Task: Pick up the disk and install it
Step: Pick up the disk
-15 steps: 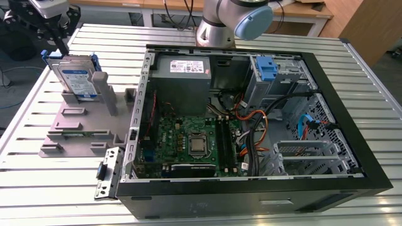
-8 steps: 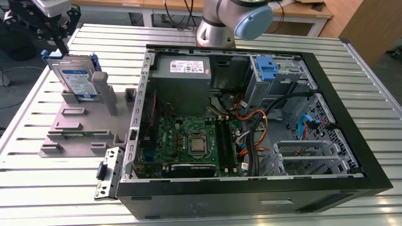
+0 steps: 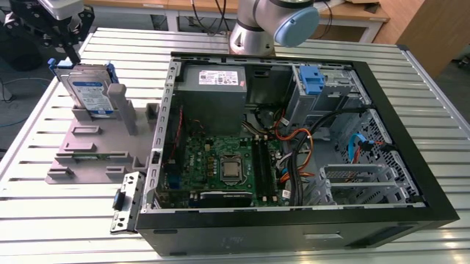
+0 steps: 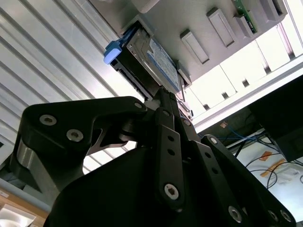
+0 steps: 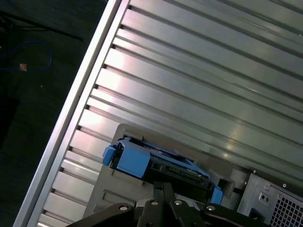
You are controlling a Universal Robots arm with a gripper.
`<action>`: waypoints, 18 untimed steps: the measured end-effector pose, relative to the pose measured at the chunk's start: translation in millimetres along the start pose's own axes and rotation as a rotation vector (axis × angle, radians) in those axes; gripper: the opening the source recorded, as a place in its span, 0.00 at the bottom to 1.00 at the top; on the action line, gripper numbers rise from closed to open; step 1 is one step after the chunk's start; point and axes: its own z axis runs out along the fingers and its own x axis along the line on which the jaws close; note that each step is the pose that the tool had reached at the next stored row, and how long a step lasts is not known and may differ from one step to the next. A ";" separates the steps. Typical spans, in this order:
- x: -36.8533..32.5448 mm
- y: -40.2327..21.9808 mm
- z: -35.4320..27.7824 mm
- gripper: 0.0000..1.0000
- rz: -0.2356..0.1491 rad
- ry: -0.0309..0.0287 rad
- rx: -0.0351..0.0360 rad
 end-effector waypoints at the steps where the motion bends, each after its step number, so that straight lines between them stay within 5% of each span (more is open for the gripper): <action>1: 0.0 0.0 0.0 0.11 -0.001 0.0001 0.0000; 18: 0.0 0.0 0.0 0.11 -0.009 0.0021 0.0040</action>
